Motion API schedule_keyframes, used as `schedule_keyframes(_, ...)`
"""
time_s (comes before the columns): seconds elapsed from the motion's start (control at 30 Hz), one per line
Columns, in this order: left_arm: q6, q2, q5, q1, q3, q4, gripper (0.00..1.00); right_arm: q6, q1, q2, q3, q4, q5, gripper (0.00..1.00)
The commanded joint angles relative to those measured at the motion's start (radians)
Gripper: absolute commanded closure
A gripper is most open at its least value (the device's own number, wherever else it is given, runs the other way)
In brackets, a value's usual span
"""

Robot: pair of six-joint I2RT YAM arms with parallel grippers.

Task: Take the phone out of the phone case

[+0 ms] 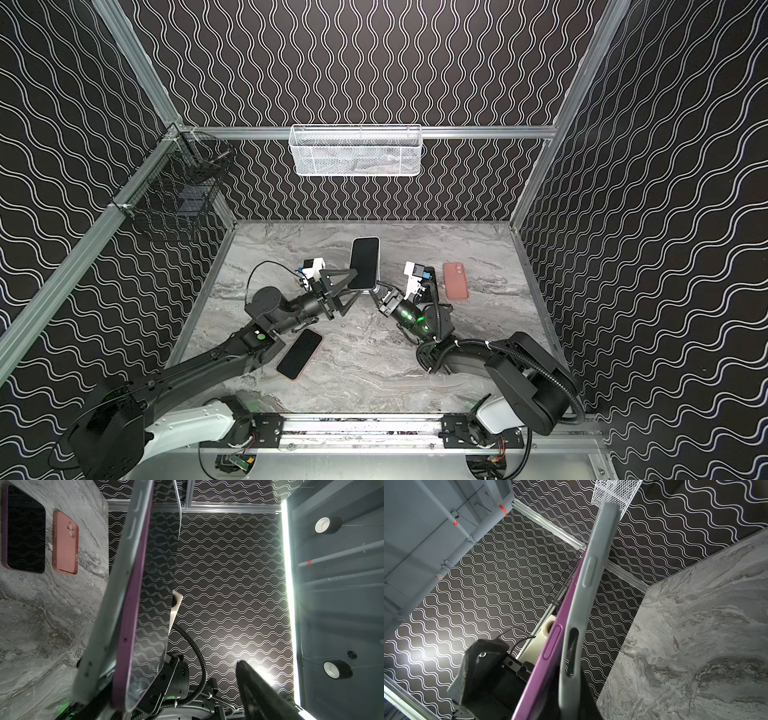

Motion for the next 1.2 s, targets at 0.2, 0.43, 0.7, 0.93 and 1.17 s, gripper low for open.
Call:
schedule_keyframes(0.2,0.078,-0.021,-0.032,0.001,0.021,-0.063,0.35,-0.001,0.019,-0.029,-0.015,0.108,-0.002,0.98)
schedule_keyframes(0.43,0.079,-0.017,-0.036,0.001,0.01,-0.053,0.49,-0.004,0.035,-0.027,-0.016,0.109,0.001,0.98)
schedule_keyframes(0.7,0.086,-0.029,-0.038,0.001,0.004,-0.056,0.67,-0.015,0.055,-0.026,-0.005,0.081,-0.005,0.98)
schedule_keyframes(0.93,0.092,-0.042,-0.039,0.002,0.003,-0.078,0.81,-0.014,0.07,-0.023,-0.019,0.092,0.013,0.98)
schedule_keyframes(1.17,0.098,-0.052,-0.032,0.001,0.01,-0.089,0.99,-0.027,0.082,-0.035,-0.014,0.063,0.021,0.98)
